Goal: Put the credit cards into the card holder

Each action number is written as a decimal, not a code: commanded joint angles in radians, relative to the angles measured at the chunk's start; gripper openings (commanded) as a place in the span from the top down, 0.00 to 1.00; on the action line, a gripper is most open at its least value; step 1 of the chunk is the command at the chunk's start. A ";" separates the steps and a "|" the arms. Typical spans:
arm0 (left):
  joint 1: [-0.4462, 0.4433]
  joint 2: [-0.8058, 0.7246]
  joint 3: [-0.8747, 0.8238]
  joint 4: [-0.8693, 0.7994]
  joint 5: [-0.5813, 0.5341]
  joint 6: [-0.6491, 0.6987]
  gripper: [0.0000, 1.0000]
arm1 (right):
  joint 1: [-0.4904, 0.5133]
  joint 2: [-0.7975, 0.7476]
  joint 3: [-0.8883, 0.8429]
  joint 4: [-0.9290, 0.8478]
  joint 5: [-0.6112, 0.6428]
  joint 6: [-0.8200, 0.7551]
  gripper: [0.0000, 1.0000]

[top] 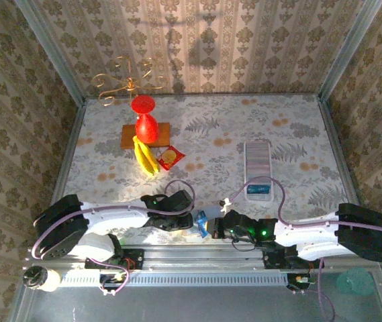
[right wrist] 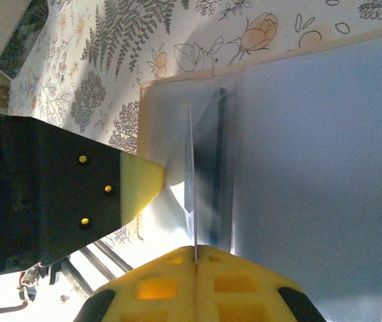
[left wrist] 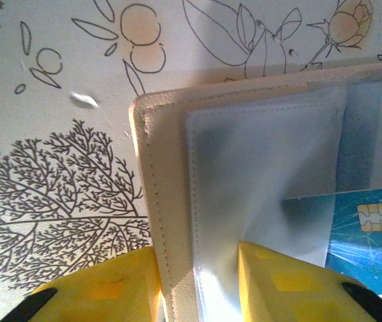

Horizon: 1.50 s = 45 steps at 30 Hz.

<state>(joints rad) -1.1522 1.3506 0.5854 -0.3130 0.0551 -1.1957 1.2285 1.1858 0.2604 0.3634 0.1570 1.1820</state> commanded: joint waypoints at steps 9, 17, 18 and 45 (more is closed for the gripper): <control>-0.024 0.015 -0.038 -0.009 0.066 -0.018 0.66 | -0.036 -0.017 0.018 -0.031 -0.015 -0.107 1.00; -0.024 0.013 -0.036 -0.005 0.072 -0.015 0.66 | -0.058 -0.003 0.011 0.010 -0.024 -0.120 1.00; -0.024 0.013 -0.037 -0.003 0.072 -0.016 0.66 | -0.059 0.002 0.013 0.017 -0.023 -0.120 1.00; -0.019 0.002 -0.044 -0.001 0.089 -0.010 0.65 | -0.073 0.039 -0.030 0.109 0.039 -0.132 1.00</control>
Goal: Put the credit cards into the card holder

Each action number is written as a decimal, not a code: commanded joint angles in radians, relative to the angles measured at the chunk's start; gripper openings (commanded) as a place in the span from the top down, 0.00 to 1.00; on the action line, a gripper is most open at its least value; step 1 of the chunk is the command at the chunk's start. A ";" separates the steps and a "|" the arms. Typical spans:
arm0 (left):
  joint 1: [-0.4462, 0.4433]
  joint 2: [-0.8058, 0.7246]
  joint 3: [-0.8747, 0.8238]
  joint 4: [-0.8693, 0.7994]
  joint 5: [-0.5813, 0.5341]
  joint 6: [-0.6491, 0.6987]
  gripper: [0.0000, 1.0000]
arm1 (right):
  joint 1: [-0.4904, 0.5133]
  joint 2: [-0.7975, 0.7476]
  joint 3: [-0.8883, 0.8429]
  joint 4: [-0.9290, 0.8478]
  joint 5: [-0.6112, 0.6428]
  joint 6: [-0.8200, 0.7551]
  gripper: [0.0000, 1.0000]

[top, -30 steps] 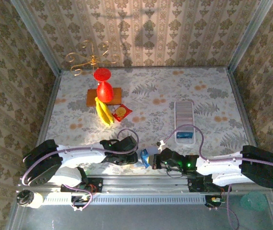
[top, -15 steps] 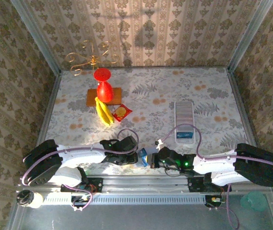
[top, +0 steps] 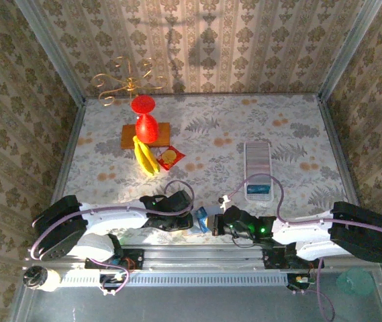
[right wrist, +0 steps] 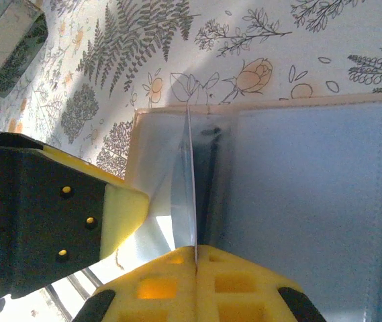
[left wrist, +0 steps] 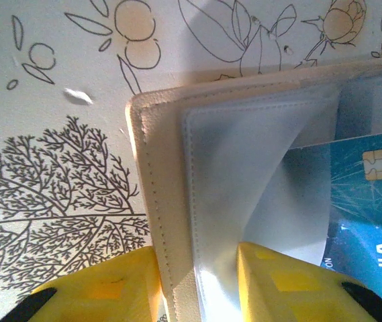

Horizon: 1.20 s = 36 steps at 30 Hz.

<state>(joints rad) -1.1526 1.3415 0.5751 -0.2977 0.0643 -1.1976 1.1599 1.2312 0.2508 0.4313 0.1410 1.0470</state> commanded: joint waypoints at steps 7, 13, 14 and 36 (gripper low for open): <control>-0.015 0.011 -0.035 -0.012 0.081 -0.007 0.65 | -0.007 0.015 -0.012 0.070 0.067 0.013 1.00; -0.010 0.013 -0.037 -0.011 0.085 -0.003 0.65 | -0.008 0.049 -0.008 0.105 0.056 0.025 1.00; -0.009 0.012 -0.037 -0.012 0.085 -0.003 0.65 | -0.008 0.053 -0.008 0.108 0.053 0.028 1.00; 0.008 0.004 -0.046 -0.007 0.095 0.006 0.65 | -0.012 0.077 -0.020 0.146 0.091 0.059 1.00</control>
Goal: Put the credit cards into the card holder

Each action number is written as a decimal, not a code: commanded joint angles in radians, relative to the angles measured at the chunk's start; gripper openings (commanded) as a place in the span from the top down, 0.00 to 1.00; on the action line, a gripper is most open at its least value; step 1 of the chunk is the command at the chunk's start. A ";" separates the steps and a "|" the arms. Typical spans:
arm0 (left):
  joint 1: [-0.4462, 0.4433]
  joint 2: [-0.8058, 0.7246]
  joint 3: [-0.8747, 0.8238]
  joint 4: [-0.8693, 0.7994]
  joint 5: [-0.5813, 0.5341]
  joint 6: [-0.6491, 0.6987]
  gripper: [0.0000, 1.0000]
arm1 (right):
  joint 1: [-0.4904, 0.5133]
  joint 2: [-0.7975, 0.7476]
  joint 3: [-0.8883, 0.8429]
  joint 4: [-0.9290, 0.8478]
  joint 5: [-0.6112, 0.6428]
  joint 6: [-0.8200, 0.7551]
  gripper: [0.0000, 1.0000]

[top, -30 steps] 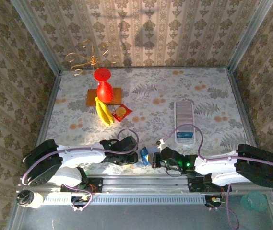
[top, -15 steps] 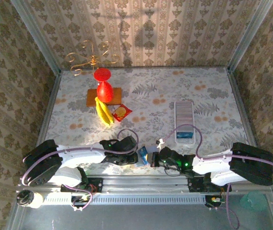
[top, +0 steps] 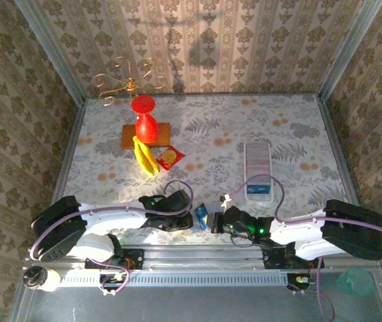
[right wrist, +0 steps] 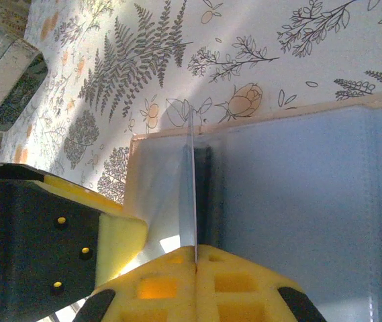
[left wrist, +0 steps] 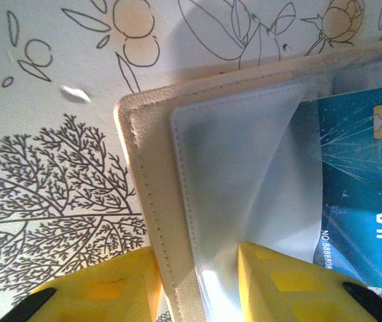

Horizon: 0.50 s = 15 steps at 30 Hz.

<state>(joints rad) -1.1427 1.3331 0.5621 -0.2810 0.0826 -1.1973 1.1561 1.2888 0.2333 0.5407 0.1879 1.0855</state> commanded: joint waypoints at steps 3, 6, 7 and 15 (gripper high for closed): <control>-0.002 0.011 -0.034 -0.023 0.079 0.007 0.65 | -0.012 0.033 0.002 0.050 0.033 0.028 1.00; 0.000 0.011 -0.034 -0.024 0.080 0.008 0.65 | -0.013 0.040 -0.001 0.071 0.026 0.044 1.00; 0.001 0.010 -0.034 -0.024 0.080 0.007 0.65 | -0.013 0.041 -0.006 0.081 0.025 0.053 1.00; 0.002 0.005 -0.036 -0.022 0.077 0.008 0.64 | -0.013 0.053 -0.008 0.092 -0.012 0.095 1.00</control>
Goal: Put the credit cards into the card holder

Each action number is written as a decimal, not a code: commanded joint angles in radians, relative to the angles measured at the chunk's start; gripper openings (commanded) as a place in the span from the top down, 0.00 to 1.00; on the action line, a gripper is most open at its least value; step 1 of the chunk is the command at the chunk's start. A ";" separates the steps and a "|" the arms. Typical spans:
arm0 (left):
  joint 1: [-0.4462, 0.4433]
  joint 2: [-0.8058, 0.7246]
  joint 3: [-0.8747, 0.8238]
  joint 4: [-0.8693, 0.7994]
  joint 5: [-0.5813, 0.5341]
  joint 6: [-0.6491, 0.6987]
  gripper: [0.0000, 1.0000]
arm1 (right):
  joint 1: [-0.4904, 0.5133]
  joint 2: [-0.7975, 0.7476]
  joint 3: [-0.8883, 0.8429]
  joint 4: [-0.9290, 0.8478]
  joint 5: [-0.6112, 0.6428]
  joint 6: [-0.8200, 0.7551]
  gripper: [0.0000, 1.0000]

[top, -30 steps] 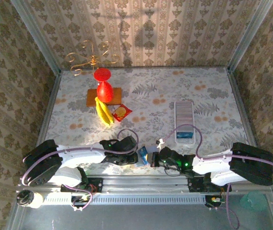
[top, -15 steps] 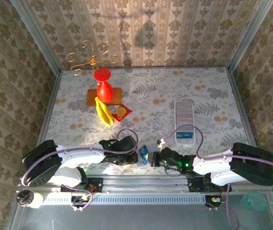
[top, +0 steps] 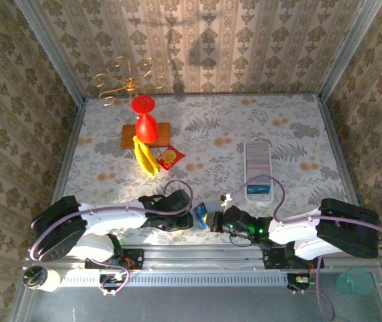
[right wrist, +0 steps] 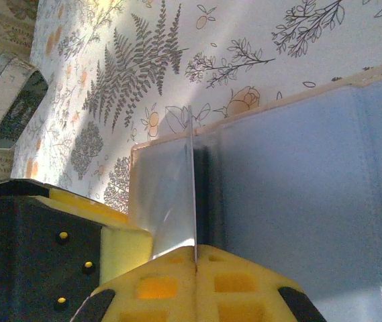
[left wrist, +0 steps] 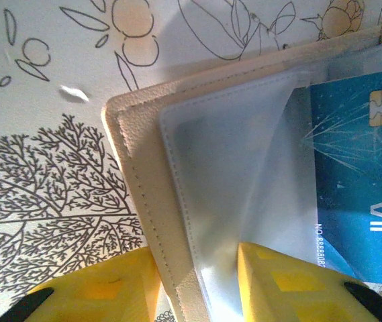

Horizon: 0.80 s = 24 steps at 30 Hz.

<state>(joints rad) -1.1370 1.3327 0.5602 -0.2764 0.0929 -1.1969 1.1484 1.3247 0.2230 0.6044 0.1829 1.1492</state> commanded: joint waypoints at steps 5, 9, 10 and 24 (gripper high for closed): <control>-0.001 0.005 -0.042 -0.012 0.068 0.002 0.65 | -0.004 0.060 0.000 0.075 -0.056 0.056 1.00; -0.001 -0.004 -0.054 0.004 0.068 -0.005 0.65 | 0.003 0.086 0.016 0.035 -0.060 0.052 0.88; -0.001 -0.008 -0.056 0.006 0.066 -0.007 0.65 | 0.005 0.081 0.023 0.016 -0.057 0.045 0.85; 0.000 -0.039 -0.075 0.017 0.053 -0.018 0.65 | 0.005 -0.027 0.128 -0.345 -0.011 -0.039 0.33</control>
<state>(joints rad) -1.1362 1.2942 0.5163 -0.2268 0.0933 -1.1976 1.1500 1.3060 0.3267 0.3931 0.1448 1.1381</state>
